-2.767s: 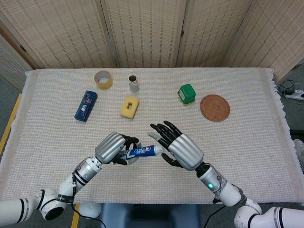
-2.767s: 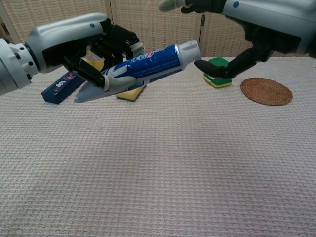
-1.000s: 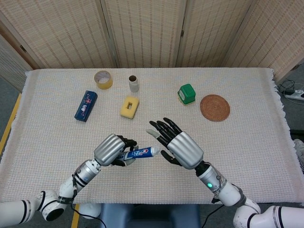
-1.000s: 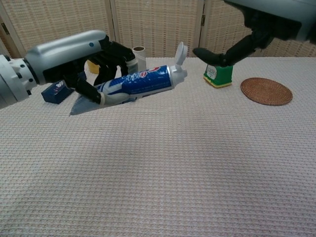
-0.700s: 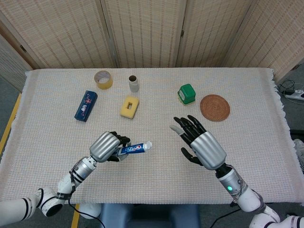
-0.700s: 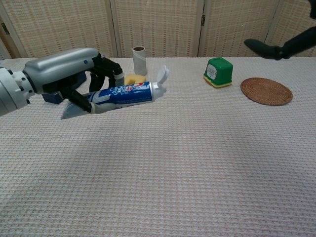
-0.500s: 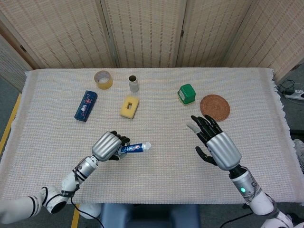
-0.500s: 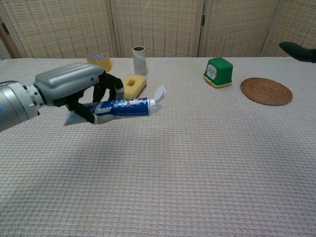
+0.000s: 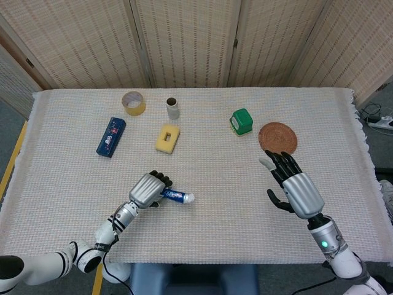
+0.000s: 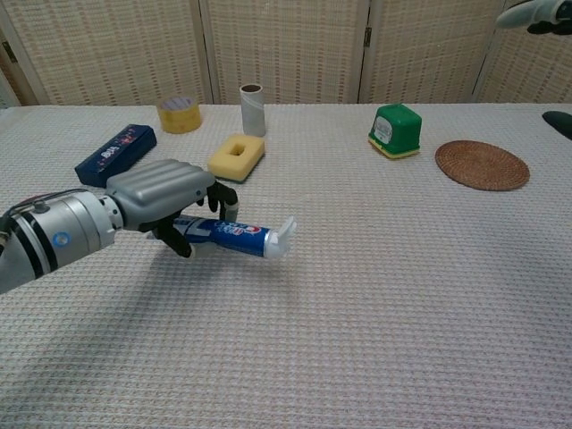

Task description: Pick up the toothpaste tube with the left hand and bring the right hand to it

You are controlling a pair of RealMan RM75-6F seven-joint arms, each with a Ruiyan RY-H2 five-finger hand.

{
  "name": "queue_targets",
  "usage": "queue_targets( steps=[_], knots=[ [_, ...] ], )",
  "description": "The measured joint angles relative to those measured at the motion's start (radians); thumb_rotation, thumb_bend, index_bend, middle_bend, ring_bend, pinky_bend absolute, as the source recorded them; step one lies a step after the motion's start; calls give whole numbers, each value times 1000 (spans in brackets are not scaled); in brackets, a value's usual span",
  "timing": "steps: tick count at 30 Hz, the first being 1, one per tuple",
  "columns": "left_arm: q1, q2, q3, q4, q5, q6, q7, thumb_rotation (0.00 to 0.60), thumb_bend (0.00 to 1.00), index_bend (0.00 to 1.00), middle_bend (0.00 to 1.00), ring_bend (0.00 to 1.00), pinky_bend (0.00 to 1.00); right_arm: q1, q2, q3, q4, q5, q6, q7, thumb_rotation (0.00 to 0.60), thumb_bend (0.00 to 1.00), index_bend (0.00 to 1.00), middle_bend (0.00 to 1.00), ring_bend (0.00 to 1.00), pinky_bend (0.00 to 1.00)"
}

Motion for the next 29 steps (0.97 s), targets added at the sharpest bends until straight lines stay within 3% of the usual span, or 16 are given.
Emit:
queue_targets(
  steps=[4, 8, 20, 29],
  knots=[
    [14, 27, -1, -30, -32, -12, 14, 600, 600, 179, 240, 211, 251, -13, 6, 0, 13, 8, 6, 22, 600, 509, 0, 38, 56, 0],
    [46, 80, 3, -74, -54, 3, 15, 600, 591, 156, 218, 197, 226, -32, 20, -9, 36, 8, 12, 43, 600, 509, 0, 38, 56, 0],
    [251, 350, -6, -237, -118, 241, -59, 600, 592, 236, 219, 200, 191, -106, 145, -55, 89, 0, 39, 193, 600, 509, 33, 114, 109, 0],
    [444, 475, 18, -338, -131, 444, -133, 600, 593, 279, 261, 221, 178, -181, 119, -75, 119, 5, 104, 187, 600, 509, 39, 123, 116, 0]
  ],
)
